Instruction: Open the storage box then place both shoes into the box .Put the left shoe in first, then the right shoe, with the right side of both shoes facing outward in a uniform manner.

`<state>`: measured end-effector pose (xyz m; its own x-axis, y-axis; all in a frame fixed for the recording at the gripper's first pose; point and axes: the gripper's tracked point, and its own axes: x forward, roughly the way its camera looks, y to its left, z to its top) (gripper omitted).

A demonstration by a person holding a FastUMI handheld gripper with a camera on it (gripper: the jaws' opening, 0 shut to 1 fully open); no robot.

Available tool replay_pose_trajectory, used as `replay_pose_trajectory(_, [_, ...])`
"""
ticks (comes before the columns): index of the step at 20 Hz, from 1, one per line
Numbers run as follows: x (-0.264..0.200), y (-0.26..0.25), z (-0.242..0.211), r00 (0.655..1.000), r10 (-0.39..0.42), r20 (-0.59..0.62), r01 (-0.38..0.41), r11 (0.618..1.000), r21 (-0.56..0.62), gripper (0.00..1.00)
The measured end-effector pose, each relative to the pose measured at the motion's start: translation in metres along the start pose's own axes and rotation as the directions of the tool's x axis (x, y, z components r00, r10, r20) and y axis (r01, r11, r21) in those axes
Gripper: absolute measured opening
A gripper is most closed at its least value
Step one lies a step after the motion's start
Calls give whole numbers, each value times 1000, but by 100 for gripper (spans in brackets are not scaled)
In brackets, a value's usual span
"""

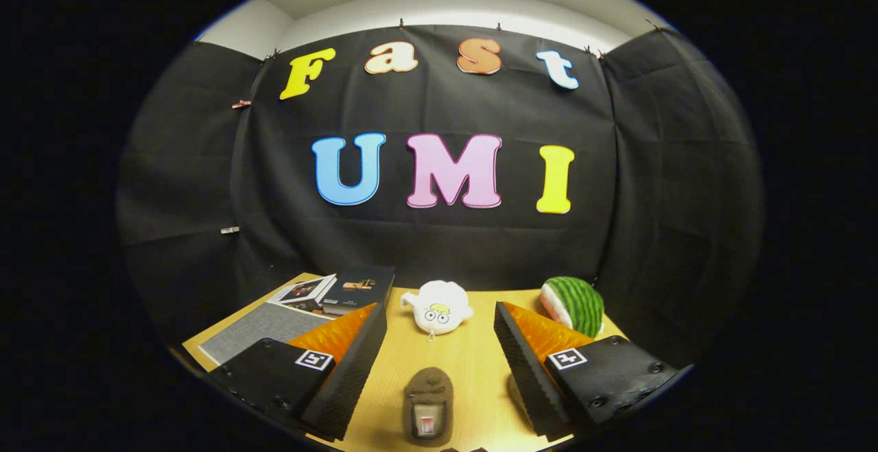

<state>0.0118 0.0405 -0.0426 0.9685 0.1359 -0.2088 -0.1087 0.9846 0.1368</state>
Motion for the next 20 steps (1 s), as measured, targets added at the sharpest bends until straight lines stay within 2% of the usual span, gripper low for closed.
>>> replay_pose_trajectory(3, [10, 21, -20, 989, 105, -107, -93, 990, 108, 98])
replay_pose_trajectory(6, [17, 45, -45, 945, 240, -224, -182, 951, 249, 98])
replay_pose_trajectory(8, [21, 68, -65, 888, 343, -307, -220, 902, 372, 98])
replay_pose_trajectory(11, [16, 90, -105, 778, 470, -416, -192, 809, 556, 98])
replay_pose_trajectory(14, [15, 114, -122, 698, 580, -420, -175, 707, 686, 98])
replay_pose_trajectory(16, [10, 129, -139, 634, 639, -435, -182, 670, 720, 98])
replay_pose_trajectory(18, [6, 142, -152, 572, 684, -452, -158, 633, 758, 98])
replay_pose_trajectory(20, [9, 151, -165, 538, 709, -457, -139, 609, 781, 98])
